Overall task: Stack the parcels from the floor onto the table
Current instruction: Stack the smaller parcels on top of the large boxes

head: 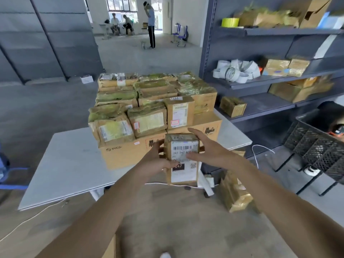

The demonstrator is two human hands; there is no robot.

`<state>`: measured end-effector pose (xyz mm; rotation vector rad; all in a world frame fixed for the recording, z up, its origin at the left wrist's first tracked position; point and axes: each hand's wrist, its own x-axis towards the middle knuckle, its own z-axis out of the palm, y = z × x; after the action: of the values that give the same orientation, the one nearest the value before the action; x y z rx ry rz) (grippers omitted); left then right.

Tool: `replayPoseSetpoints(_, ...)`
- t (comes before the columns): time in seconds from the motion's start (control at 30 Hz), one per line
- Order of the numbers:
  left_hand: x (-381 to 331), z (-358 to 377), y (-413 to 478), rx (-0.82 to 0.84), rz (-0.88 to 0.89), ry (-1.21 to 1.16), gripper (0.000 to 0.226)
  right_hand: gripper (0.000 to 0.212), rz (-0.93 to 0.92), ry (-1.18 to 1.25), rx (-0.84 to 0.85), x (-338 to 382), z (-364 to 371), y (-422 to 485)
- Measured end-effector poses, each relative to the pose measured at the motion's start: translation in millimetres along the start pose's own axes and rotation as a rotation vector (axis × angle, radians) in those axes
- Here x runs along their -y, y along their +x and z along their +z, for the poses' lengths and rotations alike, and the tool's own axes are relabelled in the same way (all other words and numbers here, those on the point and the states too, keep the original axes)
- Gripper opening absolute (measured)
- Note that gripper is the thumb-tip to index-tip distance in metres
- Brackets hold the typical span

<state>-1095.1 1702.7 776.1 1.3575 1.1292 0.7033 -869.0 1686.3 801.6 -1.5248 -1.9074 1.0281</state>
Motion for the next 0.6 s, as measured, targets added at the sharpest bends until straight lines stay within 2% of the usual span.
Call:
replayPoseSetpoints(0.17, -16, 25, 75, 0.036, 0.037, 0.024, 0.096, 0.107, 0.037, -0.069, 0.031, -27, -54, 47)
replayPoseSetpoints(0.33, -40, 37, 145, 0.068, 0.043, 0.076, 0.095, 0.099, 0.089, -0.195, 0.002, -50, -108, 101)
replayPoseSetpoints(0.47, -64, 44, 182, 0.055, 0.087, 0.241, 0.093, 0.097, 0.095, -0.209, -0.006, -63, -141, 132)
replayPoseSetpoints(0.53, -74, 48, 191, 0.038, 0.155, 0.347, 0.082, 0.097, 0.102, -0.204, -0.018, -73, -154, 141)
replayPoseSetpoints(0.6, -84, 52, 198, -0.043, 0.272, 0.424, 0.060, 0.094, 0.097, -0.222, -0.034, -85, -169, 151)
